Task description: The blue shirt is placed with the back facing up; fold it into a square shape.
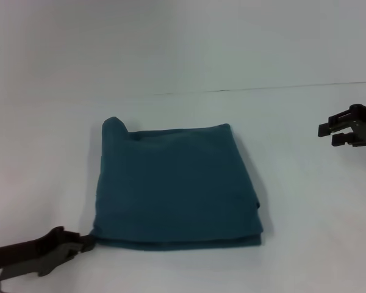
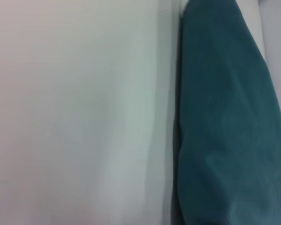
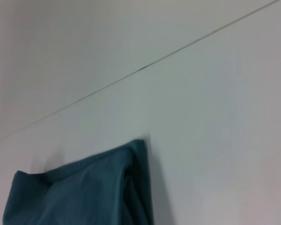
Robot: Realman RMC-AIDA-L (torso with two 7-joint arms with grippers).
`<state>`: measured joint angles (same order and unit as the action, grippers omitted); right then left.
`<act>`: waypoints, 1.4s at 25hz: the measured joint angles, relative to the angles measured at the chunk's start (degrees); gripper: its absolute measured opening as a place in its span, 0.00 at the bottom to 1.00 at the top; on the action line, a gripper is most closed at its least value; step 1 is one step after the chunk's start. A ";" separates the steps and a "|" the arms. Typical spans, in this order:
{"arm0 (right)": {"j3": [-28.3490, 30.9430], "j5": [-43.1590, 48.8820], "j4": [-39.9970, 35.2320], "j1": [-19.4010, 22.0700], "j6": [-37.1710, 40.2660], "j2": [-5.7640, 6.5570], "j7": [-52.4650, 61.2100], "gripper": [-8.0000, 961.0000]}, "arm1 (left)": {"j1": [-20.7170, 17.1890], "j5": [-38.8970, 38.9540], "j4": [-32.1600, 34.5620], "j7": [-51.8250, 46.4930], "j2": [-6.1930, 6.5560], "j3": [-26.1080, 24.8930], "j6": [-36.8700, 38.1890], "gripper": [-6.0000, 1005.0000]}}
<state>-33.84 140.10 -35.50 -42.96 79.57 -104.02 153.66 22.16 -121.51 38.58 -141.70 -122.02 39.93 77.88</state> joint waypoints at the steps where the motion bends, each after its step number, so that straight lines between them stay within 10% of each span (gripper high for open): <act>1: 0.00 0.00 0.00 -0.07 -0.02 -0.02 0.03 0.47 | -0.19 -0.50 0.15 0.15 0.03 -0.77 0.33 0.04; 23: 0.01 0.00 0.53 0.03 -0.23 0.04 -0.12 0.47 | -1.27 -5.63 0.29 4.67 1.02 -9.01 7.94 0.07; 35: 0.14 -8.00 0.10 0.78 4.07 -2.00 -17.37 0.47 | 3.10 0.48 0.30 20.59 1.07 -12.55 16.98 0.48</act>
<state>-33.70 132.10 -35.40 -42.18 83.64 -106.02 136.29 25.26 -121.03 38.87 -121.12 -120.95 27.38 94.85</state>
